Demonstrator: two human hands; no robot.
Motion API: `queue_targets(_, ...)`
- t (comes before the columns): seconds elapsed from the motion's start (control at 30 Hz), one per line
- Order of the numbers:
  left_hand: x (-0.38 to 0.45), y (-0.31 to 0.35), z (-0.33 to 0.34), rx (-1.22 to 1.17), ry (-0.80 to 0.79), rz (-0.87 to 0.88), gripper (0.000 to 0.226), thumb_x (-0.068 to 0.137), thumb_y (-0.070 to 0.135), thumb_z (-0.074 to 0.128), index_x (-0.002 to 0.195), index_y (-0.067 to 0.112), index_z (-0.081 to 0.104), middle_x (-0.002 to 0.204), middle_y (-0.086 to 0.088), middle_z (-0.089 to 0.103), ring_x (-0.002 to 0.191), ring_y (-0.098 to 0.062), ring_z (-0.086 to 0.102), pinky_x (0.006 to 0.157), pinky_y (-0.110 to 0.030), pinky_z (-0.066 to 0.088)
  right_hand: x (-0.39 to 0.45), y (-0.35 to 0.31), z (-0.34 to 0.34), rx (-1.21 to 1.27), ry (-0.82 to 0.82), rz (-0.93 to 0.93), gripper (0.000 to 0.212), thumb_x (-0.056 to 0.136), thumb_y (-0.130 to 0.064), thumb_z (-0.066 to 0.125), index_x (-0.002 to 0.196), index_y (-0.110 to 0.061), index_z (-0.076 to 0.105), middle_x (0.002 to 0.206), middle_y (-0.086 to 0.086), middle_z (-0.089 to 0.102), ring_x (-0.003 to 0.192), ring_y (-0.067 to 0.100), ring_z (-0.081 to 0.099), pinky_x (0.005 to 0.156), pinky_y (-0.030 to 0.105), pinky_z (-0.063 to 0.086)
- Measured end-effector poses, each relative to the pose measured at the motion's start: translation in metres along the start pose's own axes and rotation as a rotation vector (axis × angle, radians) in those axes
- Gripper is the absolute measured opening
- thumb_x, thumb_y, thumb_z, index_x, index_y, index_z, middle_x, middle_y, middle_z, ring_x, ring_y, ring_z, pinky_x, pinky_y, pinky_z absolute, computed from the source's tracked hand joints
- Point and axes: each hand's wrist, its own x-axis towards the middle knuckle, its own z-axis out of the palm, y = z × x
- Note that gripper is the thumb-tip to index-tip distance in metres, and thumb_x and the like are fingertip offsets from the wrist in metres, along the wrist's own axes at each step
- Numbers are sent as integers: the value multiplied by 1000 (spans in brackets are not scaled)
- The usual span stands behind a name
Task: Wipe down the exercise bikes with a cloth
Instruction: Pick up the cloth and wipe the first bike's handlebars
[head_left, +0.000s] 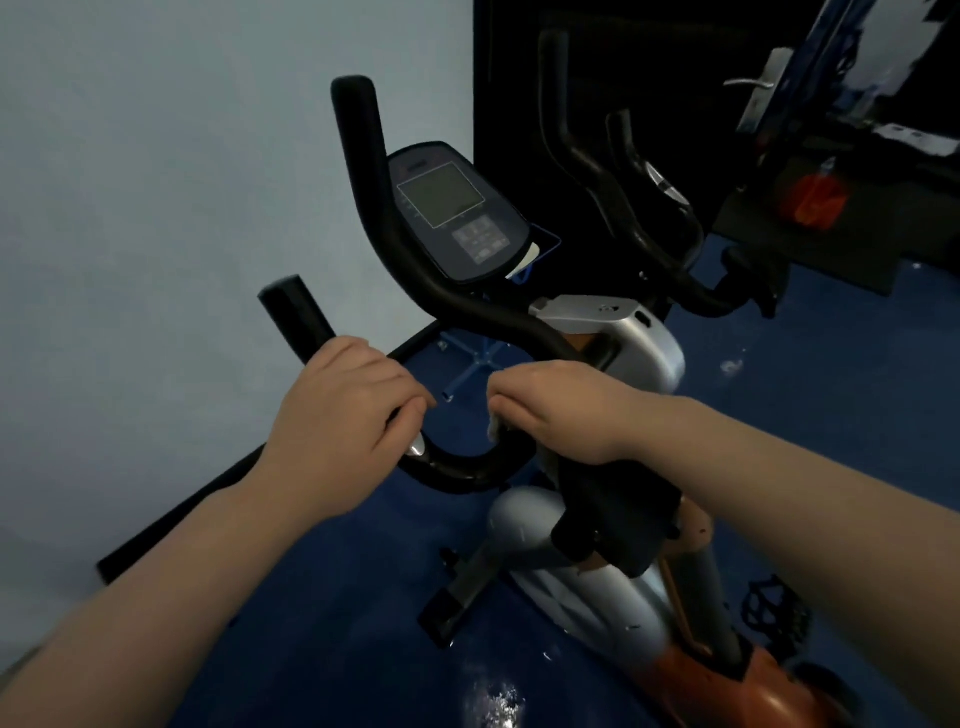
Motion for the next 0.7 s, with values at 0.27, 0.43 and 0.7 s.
queue_targets(0.27,-3,-19,-8,15,-87,205,40,99,32,33,89,21,70,85,10,66,82,-16,57,93,-30,36,2,-31,8,-3,67,261,23,101,-28,35,90,-19,54,93,0,61,86,21,57,83,41,46)
queue_targets(0.43,0,-38,-16,-2,-180,371,42,99,36,30,115,20,66,99,11,66,94,-13,58,101,-30,33,4,-63,26,-81,207,410,21,102,-27,35,97,-18,53,95,0,61,85,20,58,79,39,48)
queue_targets(0.7,2,-59,-24,78,-178,470,45,97,36,33,123,15,63,123,0,64,121,-20,55,116,-39,19,7,-107,63,-24,593,669,18,100,-23,37,96,-19,53,91,-4,59,79,15,55,64,27,39)
